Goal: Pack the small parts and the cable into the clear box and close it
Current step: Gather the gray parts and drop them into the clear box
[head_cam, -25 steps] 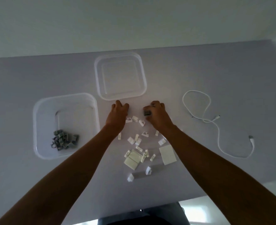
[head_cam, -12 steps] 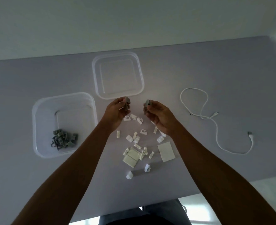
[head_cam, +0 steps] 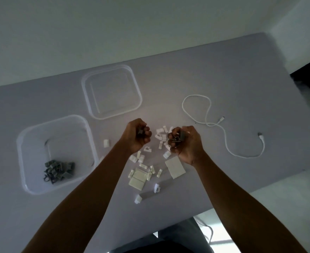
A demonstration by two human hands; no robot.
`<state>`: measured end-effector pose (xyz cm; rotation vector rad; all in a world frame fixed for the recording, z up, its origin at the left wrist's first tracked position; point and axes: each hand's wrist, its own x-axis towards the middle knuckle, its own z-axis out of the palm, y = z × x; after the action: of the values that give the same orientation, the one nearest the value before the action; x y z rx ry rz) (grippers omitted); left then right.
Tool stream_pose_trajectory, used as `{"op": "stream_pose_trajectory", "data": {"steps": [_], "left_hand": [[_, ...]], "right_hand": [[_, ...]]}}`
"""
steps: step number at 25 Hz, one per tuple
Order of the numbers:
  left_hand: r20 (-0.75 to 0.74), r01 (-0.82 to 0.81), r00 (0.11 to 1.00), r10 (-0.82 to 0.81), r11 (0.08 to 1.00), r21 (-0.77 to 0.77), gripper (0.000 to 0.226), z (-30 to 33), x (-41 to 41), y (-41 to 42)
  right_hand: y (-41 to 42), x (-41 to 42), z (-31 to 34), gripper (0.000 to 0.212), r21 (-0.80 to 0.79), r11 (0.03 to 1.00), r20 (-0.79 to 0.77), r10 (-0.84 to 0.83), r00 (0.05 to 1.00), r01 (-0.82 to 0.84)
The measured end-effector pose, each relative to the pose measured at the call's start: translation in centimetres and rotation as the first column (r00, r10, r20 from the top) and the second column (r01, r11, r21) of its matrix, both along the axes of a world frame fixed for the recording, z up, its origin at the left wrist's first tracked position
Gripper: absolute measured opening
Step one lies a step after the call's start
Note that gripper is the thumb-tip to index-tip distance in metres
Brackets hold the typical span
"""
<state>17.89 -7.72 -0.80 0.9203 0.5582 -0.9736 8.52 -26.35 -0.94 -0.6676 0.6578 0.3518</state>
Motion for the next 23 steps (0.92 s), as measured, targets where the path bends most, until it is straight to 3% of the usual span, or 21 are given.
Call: {"op": "stream_pose_trajectory", "data": {"steps": [2,4,6,7,9,11,12,14,16,18,19,21,23], "left_hand": [[0.006,0.053,0.999,-0.054,0.998,0.043,0.030,-0.2,-0.1,-1.3],[0.048,0.106,0.993,-0.110,0.991,0.081,0.042,-0.8,-0.2,-2.7],[0.144,0.188,0.967,-0.211,0.969,0.159,0.045,-1.4,-0.3,-3.5],[0.213,0.245,0.929,-0.302,0.934,0.259,0.044,-1.9,-0.3,-3.9],[0.343,0.304,0.756,-0.558,0.763,0.571,0.039,-2.7,-0.2,-4.6],[0.382,0.204,0.565,-0.731,0.573,0.793,0.033,-3.3,-0.3,-5.1],[0.381,0.167,0.540,-0.750,0.539,0.825,0.033,-3.3,-0.3,-5.3],[0.364,0.153,0.593,-0.719,0.544,0.825,0.043,-3.2,-0.5,-5.2],[0.340,0.160,0.646,-0.683,0.557,0.815,0.047,-2.6,-0.5,-4.7],[0.340,0.162,0.671,-0.659,0.578,0.800,0.046,-1.9,-0.6,-3.8],[0.341,0.160,0.692,-0.636,0.596,0.787,0.044,-1.4,-0.6,-3.1],[0.344,0.147,0.752,-0.562,0.652,0.744,0.042,-0.4,-0.6,-1.4],[0.372,0.103,0.806,-0.459,0.729,0.676,0.042,1.1,-0.6,1.3]], "right_hand": [[-0.8,-0.4,-0.4,0.041,-0.246,0.968,-0.131,0.010,0.991,-0.042],[-1.9,-0.9,-1.5,0.043,-0.557,0.823,-0.235,-0.024,0.972,-0.114],[-2.7,-1.2,-3.0,0.037,-0.806,0.558,-0.236,0.005,0.972,-0.198],[-2.9,-1.2,-3.8,0.031,-0.894,0.376,-0.236,0.065,0.970,-0.243],[-2.7,-1.1,-4.4,0.016,-0.946,0.117,-0.273,0.211,0.939,-0.302],[-2.2,-0.8,-4.5,0.018,-0.940,0.006,-0.324,0.305,0.895,-0.342],[-1.8,-0.6,-4.4,0.023,-0.932,-0.050,-0.354,0.332,0.874,-0.358],[-1.3,-0.2,-4.6,0.023,-0.916,-0.188,-0.400,0.357,0.844,-0.355],[-1.3,-0.2,-5.2,0.019,-0.911,-0.248,-0.403,0.366,0.839,-0.329],[-1.3,-0.4,-5.4,0.015,-0.933,-0.169,-0.359,0.343,0.868,-0.319],[-1.3,-0.4,-5.3,0.014,-0.952,-0.062,-0.303,0.326,0.896,-0.299],[-0.4,-0.2,-3.9,0.017,-0.932,0.289,-0.152,0.232,0.961,-0.218],[1.3,0.1,-1.2,0.014,-0.686,0.721,-0.069,0.069,0.995,-0.098]]}}
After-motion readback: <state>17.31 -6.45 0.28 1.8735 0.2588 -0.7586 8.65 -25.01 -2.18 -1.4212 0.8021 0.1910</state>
